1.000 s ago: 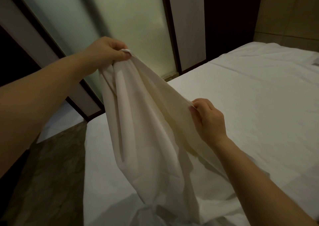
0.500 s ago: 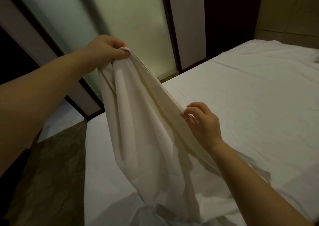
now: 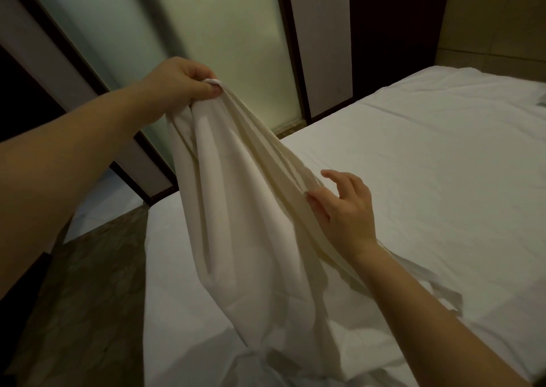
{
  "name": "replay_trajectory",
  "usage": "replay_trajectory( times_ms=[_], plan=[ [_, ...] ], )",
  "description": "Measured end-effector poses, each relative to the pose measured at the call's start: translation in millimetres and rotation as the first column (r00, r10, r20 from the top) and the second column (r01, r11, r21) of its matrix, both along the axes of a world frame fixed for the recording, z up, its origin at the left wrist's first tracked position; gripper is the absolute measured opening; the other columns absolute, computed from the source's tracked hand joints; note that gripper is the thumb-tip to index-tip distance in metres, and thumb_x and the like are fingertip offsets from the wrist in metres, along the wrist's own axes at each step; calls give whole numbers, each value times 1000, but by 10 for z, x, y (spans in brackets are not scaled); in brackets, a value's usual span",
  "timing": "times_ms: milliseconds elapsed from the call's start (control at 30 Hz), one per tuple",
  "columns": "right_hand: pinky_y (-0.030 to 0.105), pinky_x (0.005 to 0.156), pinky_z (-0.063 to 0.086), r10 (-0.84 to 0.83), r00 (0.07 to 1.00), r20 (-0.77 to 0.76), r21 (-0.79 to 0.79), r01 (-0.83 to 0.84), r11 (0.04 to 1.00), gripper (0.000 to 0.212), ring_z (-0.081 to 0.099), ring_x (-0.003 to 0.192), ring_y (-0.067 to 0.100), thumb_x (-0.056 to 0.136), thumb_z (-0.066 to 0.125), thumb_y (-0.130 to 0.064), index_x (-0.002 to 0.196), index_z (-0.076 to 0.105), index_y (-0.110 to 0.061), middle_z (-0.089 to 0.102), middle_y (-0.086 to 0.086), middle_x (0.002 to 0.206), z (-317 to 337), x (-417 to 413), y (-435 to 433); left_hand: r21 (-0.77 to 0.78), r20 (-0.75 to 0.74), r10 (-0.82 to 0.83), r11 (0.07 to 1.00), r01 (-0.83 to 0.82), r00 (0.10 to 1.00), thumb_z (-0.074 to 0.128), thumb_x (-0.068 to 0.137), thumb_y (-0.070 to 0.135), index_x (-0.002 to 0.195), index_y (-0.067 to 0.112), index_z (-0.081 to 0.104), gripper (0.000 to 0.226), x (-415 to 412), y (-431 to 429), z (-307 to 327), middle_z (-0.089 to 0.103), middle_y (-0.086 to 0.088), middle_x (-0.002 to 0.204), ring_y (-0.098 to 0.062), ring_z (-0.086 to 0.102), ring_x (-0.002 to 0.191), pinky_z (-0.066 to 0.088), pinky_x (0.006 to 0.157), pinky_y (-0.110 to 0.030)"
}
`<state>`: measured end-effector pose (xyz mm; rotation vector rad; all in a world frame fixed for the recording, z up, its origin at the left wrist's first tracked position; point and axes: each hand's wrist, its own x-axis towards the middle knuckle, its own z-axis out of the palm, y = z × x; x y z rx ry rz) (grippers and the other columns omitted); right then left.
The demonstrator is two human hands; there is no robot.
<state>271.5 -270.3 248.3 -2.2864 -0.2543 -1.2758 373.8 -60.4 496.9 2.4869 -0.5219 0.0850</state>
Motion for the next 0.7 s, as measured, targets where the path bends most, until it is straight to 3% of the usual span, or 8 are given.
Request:
replay_trajectory(
  times_ms=[167, 300, 467, 533, 633, 700],
  plan=[
    [40, 85, 42, -59, 995, -77, 22, 61, 998, 30, 60, 99, 32, 94, 48, -26, 95, 72, -9, 67, 12, 111, -45, 18, 10, 26, 33, 11, 1000, -12, 999, 61, 88, 8, 71, 22, 60, 22, 8, -4, -7, 54, 18, 45, 5, 48, 46, 37, 51, -3],
    [32, 79, 43, 42, 999, -18, 120, -39, 992, 30, 65, 80, 29, 94, 48, -21, 95, 72, -2, 71, 11, 95, -9, 19, -18, 36, 33, 8, 999, -9, 999, 66, 83, 13, 68, 23, 63, 19, 17, 12, -10, 55, 19, 46, 6, 48, 47, 37, 51, -4],
    [32, 77, 52, 156, 988, 7, 305, -150, 940, 28, 65, 84, 26, 95, 48, -21, 102, 70, -5, 71, 9, 96, 29, -25, -80, 41, 43, 18, 999, -20, 999, 63, 87, 11, 72, 23, 61, 19, 54, 48, -17, 56, 21, 48, 8, 48, 48, 38, 53, -4],
    [32, 72, 51, 136, 990, -40, 303, -118, 946, 19, 64, 80, 25, 93, 54, -14, 104, 68, -7, 71, 8, 91, 53, -20, -74, 31, 27, 8, 999, -8, 1000, 69, 80, 17, 71, 23, 62, 13, 55, 53, -21, 56, 19, 49, 7, 48, 49, 38, 54, -6],
    [32, 74, 46, 122, 981, -154, 303, -70, 951, 25, 64, 79, 29, 93, 53, -14, 113, 65, -6, 71, 10, 92, 64, 1, -59, -15, 6, 2, 1000, -2, 1000, 65, 71, 27, 63, 28, 69, 9, 52, 57, -24, 57, 18, 50, 6, 49, 50, 39, 55, -7],
    [31, 75, 47, 115, 984, -135, 276, -74, 958, 26, 65, 77, 28, 93, 49, -19, 103, 69, -6, 71, 8, 89, 60, 6, -63, -23, 7, 0, 1000, 0, 1000, 67, 71, 25, 60, 37, 69, 16, 53, 61, -22, 57, 18, 50, 6, 49, 50, 39, 54, -6]
  ],
)
